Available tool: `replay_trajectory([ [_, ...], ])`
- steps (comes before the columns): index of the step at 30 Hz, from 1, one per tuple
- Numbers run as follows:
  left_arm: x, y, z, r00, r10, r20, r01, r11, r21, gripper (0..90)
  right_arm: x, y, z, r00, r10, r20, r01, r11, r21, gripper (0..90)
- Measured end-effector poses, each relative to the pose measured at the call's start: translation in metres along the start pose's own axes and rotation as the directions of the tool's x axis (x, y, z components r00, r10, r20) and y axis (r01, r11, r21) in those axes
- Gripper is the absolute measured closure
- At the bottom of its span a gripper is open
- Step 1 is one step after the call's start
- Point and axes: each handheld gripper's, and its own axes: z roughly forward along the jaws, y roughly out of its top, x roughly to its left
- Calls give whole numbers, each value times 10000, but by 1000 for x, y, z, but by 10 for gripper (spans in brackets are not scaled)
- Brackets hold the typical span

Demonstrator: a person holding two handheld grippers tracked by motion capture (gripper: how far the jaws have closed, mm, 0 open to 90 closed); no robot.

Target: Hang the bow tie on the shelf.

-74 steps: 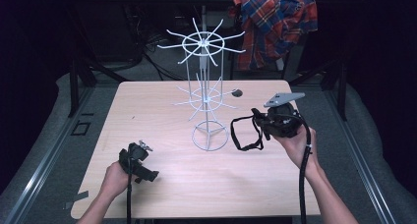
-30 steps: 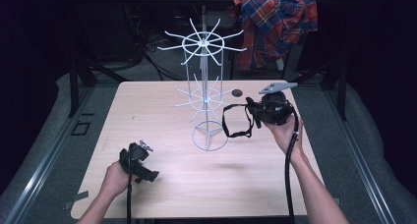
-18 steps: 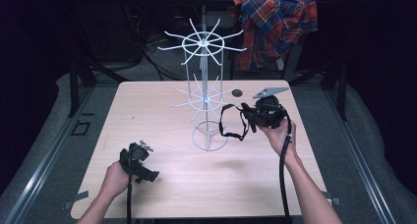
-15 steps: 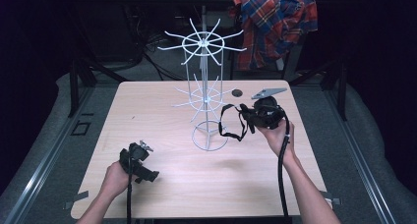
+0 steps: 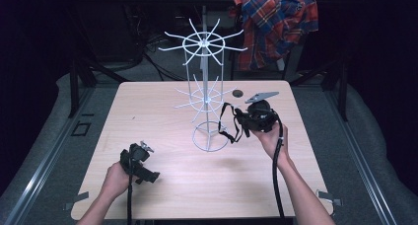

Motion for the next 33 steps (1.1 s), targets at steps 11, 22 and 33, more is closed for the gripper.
replay_trajectory([
  [11,0,0,0,10000,11,52,-11,10000,-26,1,8,-2,15,9995,27,-303,-24,9999,115,757],
  [22,0,0,0,10000,36,58,-36,10000,1,1,13,-7,24,9989,223,-406,-229,9996,-162,755],
  [33,0,0,1,10000,46,72,-47,10000,10,1,12,-13,31,9963,581,-641,-604,9975,-357,752],
])
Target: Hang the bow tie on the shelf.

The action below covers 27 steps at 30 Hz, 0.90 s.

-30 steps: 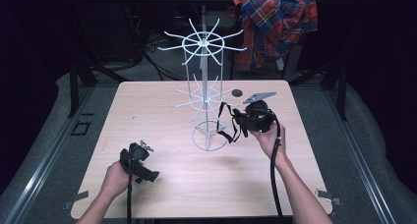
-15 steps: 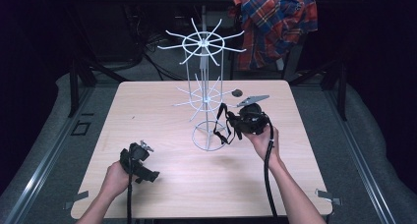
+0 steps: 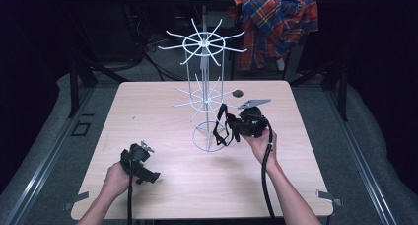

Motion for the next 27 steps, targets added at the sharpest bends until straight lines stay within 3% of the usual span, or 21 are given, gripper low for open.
replay_trajectory([
  [27,-2,0,1,10000,58,-25,-58,10000,70,1,-3,-7,1,9994,339,-80,-340,9993,-149,715],
])
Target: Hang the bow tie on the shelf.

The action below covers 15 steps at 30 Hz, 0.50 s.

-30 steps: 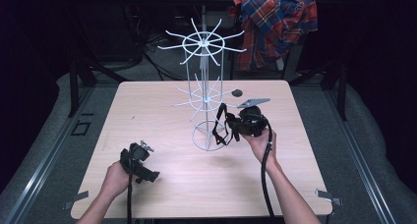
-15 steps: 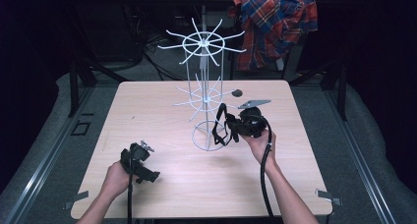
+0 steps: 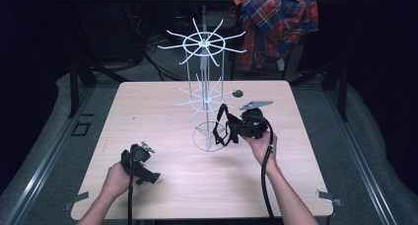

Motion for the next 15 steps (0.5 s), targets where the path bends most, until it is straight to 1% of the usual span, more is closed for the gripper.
replay_trajectory([
  [4,0,0,0,10000,-5,16,5,10000,-5,1,0,0,-2,10000,-2,-42,2,10000,13,691],
  [8,1,0,-1,10000,8,21,-8,10000,20,1,1,2,-7,9998,-187,-78,188,9997,145,664],
  [9,1,0,-1,10000,-6,23,6,10000,10,1,1,2,-7,9998,-154,-94,155,9998,102,656],
  [13,0,0,-2,10000,13,53,-13,10000,1,1,2,4,-14,9995,-294,-91,297,9991,309,601],
  [15,0,0,-2,10000,14,50,-14,10000,2,1,2,5,-18,9993,-327,-176,334,9986,407,574],
])
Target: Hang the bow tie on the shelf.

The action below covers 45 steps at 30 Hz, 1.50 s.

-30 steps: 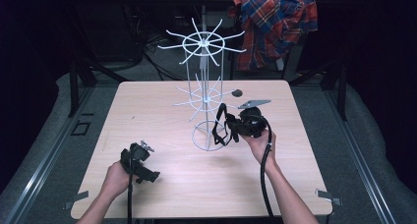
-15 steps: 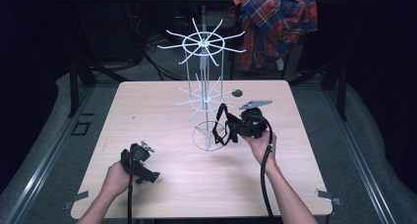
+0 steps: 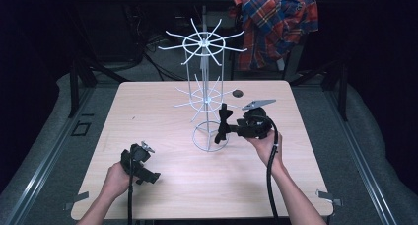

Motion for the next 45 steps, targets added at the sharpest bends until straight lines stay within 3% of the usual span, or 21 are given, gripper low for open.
replay_trajectory([
  [8,0,0,0,10000,7,-25,-7,10000,-11,1,1,3,-25,9999,52,90,-57,9985,552,453],
  [15,0,0,0,10000,-23,-7,23,10000,-11,1,7,1,-49,9996,-274,113,266,9976,646,338],
  [24,0,1,0,10000,-20,-31,20,10000,-19,1,11,-6,-77,9986,-493,175,483,9973,559,257],
  [34,0,1,1,10000,-27,-48,27,10000,0,1,6,-25,-102,9974,-632,354,601,9946,846,187],
  [45,-1,1,1,10000,-35,-51,35,10000,42,1,-5,-61,-125,9977,-314,603,245,9934,1118,145],
])
